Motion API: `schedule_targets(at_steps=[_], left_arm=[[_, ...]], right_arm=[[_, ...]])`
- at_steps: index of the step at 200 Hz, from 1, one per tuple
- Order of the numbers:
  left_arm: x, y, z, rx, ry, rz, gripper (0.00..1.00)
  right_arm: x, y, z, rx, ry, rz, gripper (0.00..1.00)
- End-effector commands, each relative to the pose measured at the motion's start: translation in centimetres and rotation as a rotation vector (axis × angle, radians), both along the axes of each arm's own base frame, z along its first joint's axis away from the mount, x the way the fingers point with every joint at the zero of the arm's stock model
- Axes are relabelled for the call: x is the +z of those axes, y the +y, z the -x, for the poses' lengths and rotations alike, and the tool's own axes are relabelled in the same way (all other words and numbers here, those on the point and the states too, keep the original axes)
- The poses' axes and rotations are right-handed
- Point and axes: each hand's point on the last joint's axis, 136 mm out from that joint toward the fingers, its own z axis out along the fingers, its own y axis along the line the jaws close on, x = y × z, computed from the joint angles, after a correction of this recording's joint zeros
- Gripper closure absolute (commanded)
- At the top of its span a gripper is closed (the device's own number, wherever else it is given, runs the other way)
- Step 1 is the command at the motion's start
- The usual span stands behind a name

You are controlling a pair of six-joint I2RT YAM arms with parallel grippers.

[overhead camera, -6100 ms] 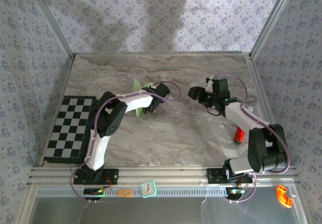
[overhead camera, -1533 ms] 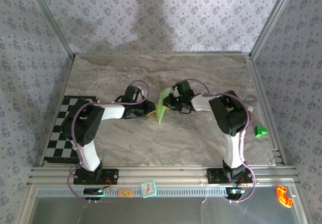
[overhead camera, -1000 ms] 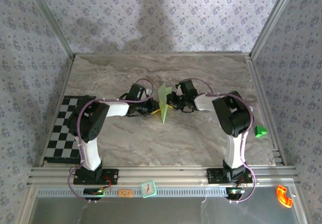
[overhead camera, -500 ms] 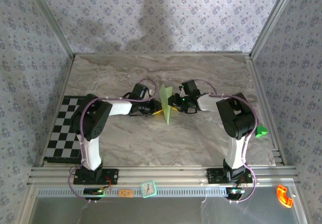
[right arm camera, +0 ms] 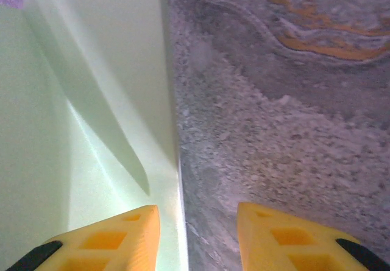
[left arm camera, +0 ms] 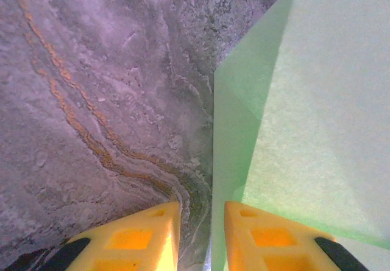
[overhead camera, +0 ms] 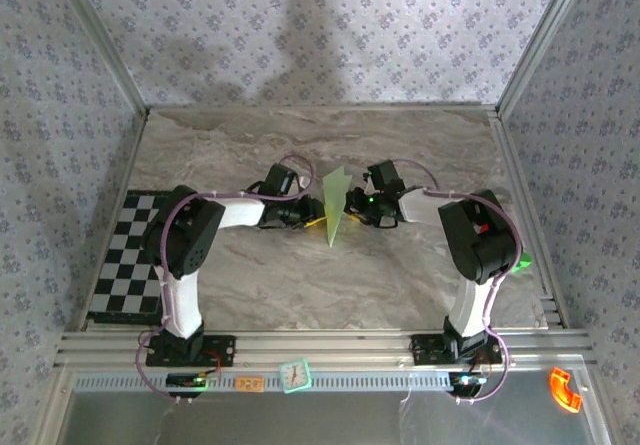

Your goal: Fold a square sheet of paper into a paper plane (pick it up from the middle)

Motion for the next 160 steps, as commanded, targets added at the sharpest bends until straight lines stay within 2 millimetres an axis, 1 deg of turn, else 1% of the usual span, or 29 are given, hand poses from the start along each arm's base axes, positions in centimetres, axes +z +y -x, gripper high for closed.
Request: schedule_targets(at_steps=[1,36,64,103,130,144,160], left_arm=[[0.5,0.1,0.0,0.001,-0.022,-0.024,0.74],[1.7,1.1,-0.1,0.037,-0.066,-0.048,0.76],[2.3,1.6,-0.1,0.054,-0.086,-0.054,0.76],[2.4,2.3,0.0,0.08,-0.094,-0.083,0.76],[3.0,3.2,-0.1,0.124,-0.116,-0.102,0.81],[3.6,3.3,0.0,0.136,-0.132,-0.081,0.82],[4.4,2.9,0.4,0.135,-0.139,-0.03,0.84]], right_arm=[[0.1,-0.8,0.1,-0.01,-0.002,0.017,0.62],[0.0,0.1,-0.2,0.015,-0.005,0.004,0.65],[-0.4,0.5,-0.3,0.026,0.006,0.003,0.67],[-1.4,0.6,-0.3,0.029,0.036,0.01,0.69],[-1.8,0.6,-0.4,0.029,0.054,0.026,0.7],[-2.0,0.6,-0.3,0.029,0.062,0.038,0.71],[-2.1,0.6,-0.3,0.03,0.066,0.047,0.71]])
